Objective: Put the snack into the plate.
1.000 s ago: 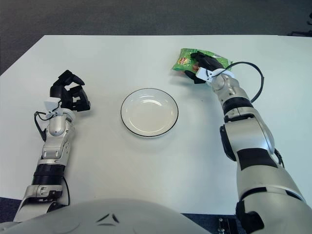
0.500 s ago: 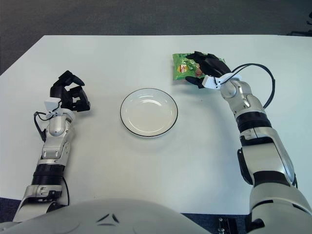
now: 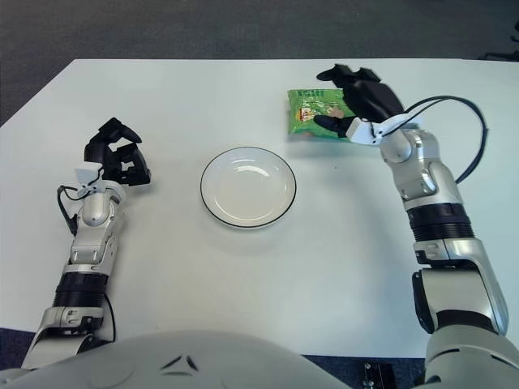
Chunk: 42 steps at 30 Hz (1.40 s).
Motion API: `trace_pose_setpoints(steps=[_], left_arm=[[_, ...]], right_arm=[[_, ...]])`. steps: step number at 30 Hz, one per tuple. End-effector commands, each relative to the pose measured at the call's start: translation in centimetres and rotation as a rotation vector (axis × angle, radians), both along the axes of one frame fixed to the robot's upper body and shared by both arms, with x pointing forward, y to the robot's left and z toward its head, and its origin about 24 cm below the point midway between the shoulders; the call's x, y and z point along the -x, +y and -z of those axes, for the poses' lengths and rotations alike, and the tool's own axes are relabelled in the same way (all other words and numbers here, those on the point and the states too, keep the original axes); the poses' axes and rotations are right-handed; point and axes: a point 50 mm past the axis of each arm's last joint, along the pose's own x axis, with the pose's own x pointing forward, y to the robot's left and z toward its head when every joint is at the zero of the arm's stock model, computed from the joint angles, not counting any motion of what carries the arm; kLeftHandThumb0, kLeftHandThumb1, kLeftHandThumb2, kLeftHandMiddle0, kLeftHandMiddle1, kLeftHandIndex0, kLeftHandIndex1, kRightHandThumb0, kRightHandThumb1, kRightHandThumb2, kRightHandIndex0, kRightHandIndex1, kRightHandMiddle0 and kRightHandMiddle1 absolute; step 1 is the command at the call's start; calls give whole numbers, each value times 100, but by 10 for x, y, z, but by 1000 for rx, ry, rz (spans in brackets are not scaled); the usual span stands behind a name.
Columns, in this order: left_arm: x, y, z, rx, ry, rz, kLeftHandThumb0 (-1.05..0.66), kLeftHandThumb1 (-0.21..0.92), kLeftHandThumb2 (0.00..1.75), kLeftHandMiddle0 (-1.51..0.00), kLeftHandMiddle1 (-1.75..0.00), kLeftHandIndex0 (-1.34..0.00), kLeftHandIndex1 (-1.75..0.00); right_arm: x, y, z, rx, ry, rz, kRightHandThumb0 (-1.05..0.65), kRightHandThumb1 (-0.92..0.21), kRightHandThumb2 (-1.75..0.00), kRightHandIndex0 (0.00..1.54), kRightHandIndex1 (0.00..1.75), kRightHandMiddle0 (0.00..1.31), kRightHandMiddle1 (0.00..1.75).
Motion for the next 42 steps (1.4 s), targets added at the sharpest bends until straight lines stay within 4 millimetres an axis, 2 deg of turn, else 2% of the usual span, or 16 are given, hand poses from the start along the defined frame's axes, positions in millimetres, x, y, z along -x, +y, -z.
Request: trace_pose_setpoints(steps=[1, 5, 8, 10, 12, 22, 25, 29, 42], left_arm=[[28, -5, 56, 53, 213, -20, -62, 2, 168, -130, -175, -87, -175], [28, -5, 56, 55, 214, -22, -62, 2, 168, -130, -175, -87, -175], [28, -5, 56, 53, 215, -25, -62, 2, 168, -131, -175, -87, -175], [28, -6, 56, 52, 215, -23, -62, 2, 168, -131, -175, -87, -175], [29, -6, 56, 52, 215, -21, -62, 2, 168, -131, -175, -87, -175], [30, -6, 57, 52, 213, -22, -62, 2, 168, -131, -175, -87, -175], [31, -6, 57, 51, 213, -24, -62, 2, 168, -130, -175, -87, -175], [31, -6, 57, 51, 213, -24, -62, 2, 168, -130, -175, -87, -175], [31, -5, 58, 54, 216, -14, -61, 2, 168, -130, -175, -86, -175]], right_arm=[[9, -1, -11, -16, -62, 45, -79, -92, -70, 0, 76, 0, 90], [11, 1, -13, -29, -85, 70, -75, -92, -68, 0, 74, 0, 86], [-2, 1, -17, -14, -97, 105, -73, -92, -67, 0, 71, 0, 81], [-24, -1, -14, 8, -90, 143, -72, -92, -67, 0, 69, 0, 77], [-33, -4, -11, 29, -84, 156, -72, -92, -67, 0, 68, 0, 74], [-44, -9, 1, 58, -20, 105, -74, -92, -63, 0, 53, 0, 74], [-57, -9, 14, 69, 28, 122, -75, -92, -63, 0, 48, 0, 73], [-64, -8, 23, 100, 48, 134, -78, -92, -65, 0, 44, 0, 72], [-75, -5, 42, 187, 94, 204, -92, -92, -87, 0, 41, 0, 74]])
